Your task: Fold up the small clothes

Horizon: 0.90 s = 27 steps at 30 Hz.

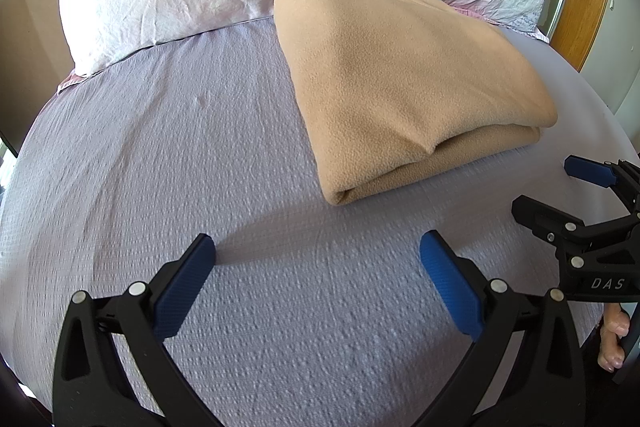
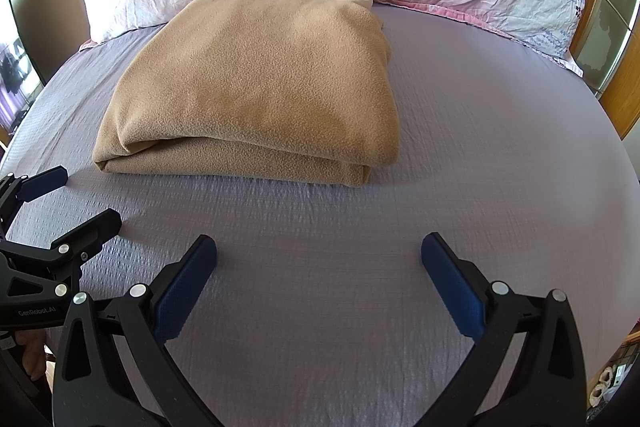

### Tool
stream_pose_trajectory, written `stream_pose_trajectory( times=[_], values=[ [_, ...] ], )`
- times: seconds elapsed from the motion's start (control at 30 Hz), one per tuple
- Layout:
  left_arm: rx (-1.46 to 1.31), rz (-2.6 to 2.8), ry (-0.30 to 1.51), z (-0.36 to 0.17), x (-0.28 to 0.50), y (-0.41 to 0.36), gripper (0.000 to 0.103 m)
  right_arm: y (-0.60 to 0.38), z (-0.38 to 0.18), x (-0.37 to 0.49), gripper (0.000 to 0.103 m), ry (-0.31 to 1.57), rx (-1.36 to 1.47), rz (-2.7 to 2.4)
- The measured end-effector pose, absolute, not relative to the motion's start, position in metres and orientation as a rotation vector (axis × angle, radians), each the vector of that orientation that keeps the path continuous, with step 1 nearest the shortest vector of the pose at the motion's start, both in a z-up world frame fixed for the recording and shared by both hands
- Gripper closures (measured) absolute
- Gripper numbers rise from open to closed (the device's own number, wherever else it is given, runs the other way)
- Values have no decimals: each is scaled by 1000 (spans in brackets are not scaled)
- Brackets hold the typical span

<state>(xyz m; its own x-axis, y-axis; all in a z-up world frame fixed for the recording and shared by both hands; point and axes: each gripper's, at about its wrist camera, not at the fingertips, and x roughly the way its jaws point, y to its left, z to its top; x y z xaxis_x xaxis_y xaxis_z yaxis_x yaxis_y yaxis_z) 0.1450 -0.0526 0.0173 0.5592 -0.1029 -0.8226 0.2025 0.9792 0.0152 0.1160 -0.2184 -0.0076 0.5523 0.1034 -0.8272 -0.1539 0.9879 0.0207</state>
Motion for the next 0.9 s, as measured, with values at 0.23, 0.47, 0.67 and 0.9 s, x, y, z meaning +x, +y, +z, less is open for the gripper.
stream_pose_trajectory(
  times=[0.23,0.47,0.67,0.9],
  values=[
    [112,-180,961,17,145,-53,2,-218,-7,116,1,973,-56,151],
    [112,-180,961,17,145,-53,2,-219,-7,116,1,973,-55,151],
    [112,-180,961,17,145,-53,2,-218,-7,117,1,971,-55,150],
    [112,-180,961,17,146,-53,2,-218,-6,118,1,971,-54,149]
  ],
)
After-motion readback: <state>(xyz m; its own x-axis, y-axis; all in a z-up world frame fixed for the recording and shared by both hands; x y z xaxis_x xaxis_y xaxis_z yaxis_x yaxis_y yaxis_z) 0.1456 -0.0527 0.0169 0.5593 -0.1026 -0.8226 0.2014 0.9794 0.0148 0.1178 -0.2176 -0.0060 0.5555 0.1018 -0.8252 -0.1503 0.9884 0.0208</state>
